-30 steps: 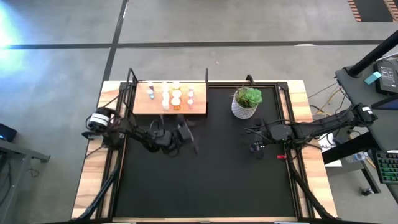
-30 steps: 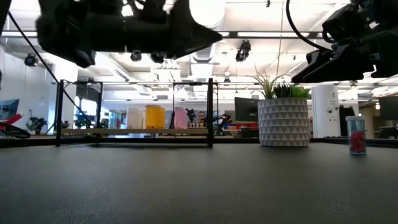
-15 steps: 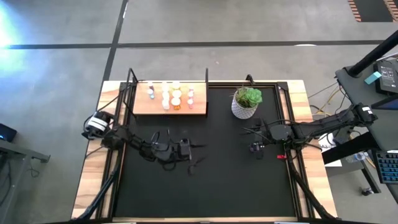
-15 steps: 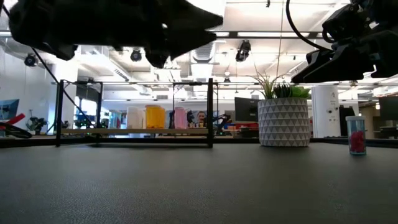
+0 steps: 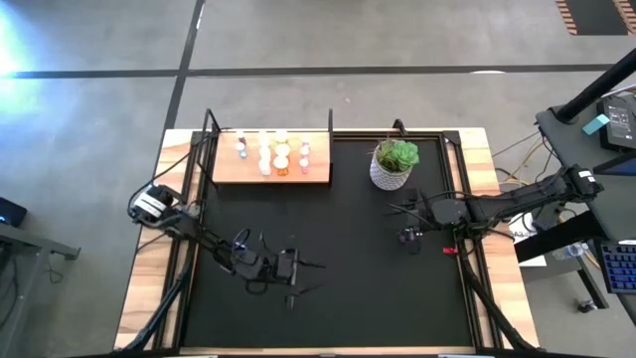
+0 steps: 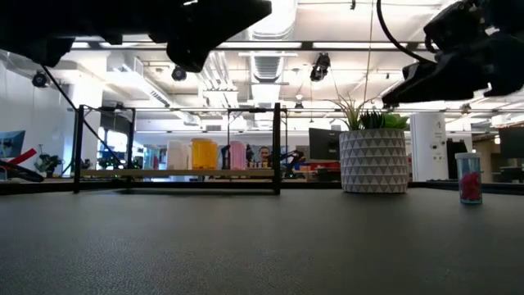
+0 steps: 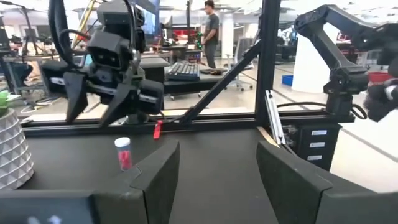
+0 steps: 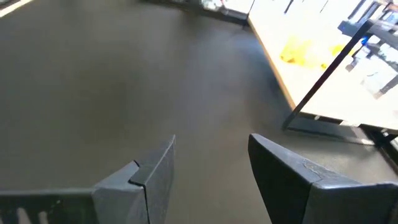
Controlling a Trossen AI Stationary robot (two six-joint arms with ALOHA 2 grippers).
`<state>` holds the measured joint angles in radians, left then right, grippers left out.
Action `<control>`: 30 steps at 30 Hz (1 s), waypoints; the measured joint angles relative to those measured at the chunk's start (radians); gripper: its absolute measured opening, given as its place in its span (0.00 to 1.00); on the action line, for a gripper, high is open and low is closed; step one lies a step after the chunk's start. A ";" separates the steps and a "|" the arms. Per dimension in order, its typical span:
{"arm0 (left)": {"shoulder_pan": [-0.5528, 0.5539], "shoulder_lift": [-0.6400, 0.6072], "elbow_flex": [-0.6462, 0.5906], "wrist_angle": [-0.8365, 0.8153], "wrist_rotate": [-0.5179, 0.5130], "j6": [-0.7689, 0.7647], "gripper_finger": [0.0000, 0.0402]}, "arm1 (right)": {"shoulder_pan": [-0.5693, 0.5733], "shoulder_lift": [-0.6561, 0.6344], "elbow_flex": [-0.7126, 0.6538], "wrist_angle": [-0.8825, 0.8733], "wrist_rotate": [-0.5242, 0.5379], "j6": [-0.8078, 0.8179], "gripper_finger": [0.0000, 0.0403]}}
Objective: Pick and place medicine bottles onto shelf by color
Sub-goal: Put the blue pill bottle on the shelf aligned with the other blue pill bottles
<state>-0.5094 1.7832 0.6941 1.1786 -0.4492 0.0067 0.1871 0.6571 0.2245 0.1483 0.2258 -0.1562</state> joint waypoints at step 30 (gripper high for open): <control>0.006 -0.002 -0.005 -0.013 -0.118 0.059 0.49 | 0.000 0.006 0.000 0.151 -0.011 0.671 0.48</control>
<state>-0.5037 1.7817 0.6889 1.1652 -0.5673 0.0654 0.1871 0.6636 0.2245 0.2994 0.2152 0.5144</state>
